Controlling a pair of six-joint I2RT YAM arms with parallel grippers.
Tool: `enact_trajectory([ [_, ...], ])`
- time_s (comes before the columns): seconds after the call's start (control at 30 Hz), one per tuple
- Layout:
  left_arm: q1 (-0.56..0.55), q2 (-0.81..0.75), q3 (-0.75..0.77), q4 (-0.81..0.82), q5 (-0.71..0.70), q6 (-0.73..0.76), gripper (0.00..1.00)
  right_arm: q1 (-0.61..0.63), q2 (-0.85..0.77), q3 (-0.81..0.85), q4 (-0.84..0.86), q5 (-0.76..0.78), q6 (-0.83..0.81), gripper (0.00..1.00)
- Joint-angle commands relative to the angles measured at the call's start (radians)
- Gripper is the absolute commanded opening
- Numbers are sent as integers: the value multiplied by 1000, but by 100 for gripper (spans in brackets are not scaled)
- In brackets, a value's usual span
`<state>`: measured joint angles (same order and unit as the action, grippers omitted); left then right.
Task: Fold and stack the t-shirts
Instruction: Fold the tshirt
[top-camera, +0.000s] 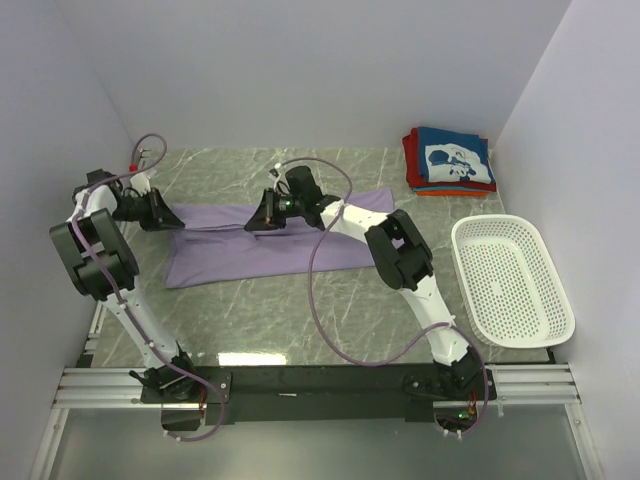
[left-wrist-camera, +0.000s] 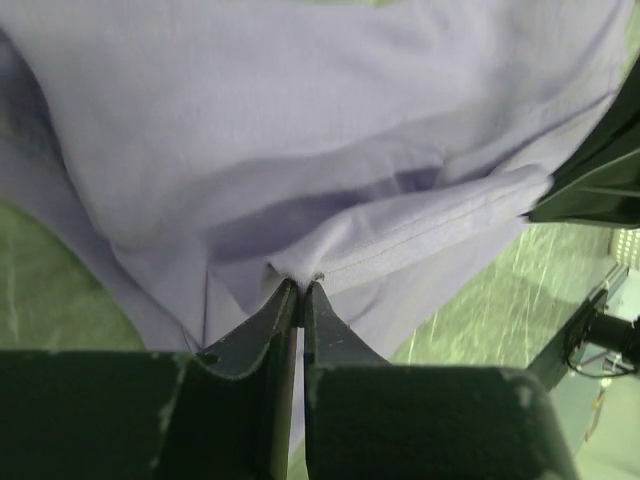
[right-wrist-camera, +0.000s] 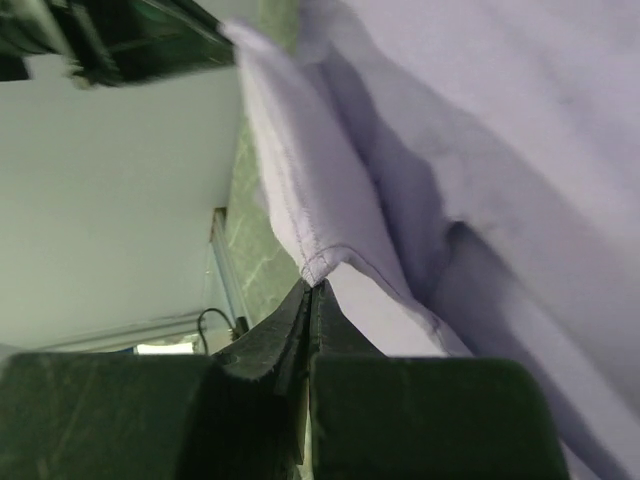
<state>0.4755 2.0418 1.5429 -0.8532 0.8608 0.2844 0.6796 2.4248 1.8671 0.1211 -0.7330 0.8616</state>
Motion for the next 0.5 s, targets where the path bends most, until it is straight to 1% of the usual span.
enact_trajectory([
  [0.0, -11, 20, 60, 75, 26, -71, 10, -12, 26, 38, 28, 18, -19, 0],
  [0.17, -40, 57, 103, 100, 12, -99, 12, -18, 43, 30, 35, 17, -9, 0],
  [0.4, -57, 81, 120, 149, -13, -136, 15, -32, 48, 11, 58, 24, 8, 0],
  [0.47, -58, 89, 128, 155, -19, -145, 18, -38, 51, 12, 58, 24, 8, 0],
])
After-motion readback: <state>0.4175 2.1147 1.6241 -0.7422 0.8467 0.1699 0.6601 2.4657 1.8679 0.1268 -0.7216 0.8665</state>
